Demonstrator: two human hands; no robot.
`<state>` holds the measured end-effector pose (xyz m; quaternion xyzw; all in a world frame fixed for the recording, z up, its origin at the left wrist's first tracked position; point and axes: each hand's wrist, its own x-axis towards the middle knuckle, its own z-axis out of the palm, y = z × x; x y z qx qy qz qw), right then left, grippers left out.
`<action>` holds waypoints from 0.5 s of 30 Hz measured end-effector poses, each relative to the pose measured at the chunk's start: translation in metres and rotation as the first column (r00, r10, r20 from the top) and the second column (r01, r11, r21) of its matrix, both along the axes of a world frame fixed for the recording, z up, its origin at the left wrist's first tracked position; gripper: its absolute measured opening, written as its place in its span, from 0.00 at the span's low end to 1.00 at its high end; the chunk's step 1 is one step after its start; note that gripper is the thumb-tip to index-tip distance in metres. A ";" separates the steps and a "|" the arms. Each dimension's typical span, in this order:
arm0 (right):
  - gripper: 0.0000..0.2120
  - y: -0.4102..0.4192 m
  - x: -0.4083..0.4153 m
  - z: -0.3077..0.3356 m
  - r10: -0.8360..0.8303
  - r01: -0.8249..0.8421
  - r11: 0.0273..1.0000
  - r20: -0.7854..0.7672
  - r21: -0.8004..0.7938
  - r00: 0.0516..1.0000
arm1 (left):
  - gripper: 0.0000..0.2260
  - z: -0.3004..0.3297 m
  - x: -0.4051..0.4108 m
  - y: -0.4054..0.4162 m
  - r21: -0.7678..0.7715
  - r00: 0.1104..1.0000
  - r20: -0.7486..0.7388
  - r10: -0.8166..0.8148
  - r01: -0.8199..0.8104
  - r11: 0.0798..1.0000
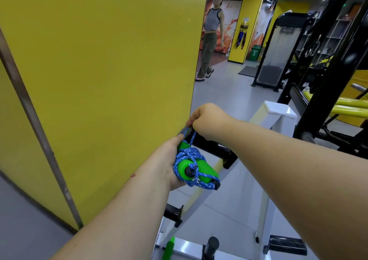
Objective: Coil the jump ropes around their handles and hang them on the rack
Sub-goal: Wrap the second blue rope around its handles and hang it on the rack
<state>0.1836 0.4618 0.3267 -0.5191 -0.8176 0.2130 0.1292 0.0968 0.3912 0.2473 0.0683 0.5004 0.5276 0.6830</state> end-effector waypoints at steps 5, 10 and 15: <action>0.15 -0.006 0.002 0.002 -0.012 0.013 0.999 0.014 -0.039 1.000 | 0.21 0.003 0.006 -0.007 -0.013 0.999 0.053 -0.006 0.007 1.000; 0.13 -0.009 0.003 0.003 -0.048 0.047 0.996 -0.006 -0.076 0.999 | 0.25 0.002 0.017 -0.014 0.011 0.983 0.185 0.020 -0.023 1.000; 0.15 -0.009 -0.001 0.004 -0.100 0.101 0.991 0.018 -0.092 0.995 | 0.25 -0.003 0.030 -0.010 0.040 0.958 0.283 0.051 -0.065 0.997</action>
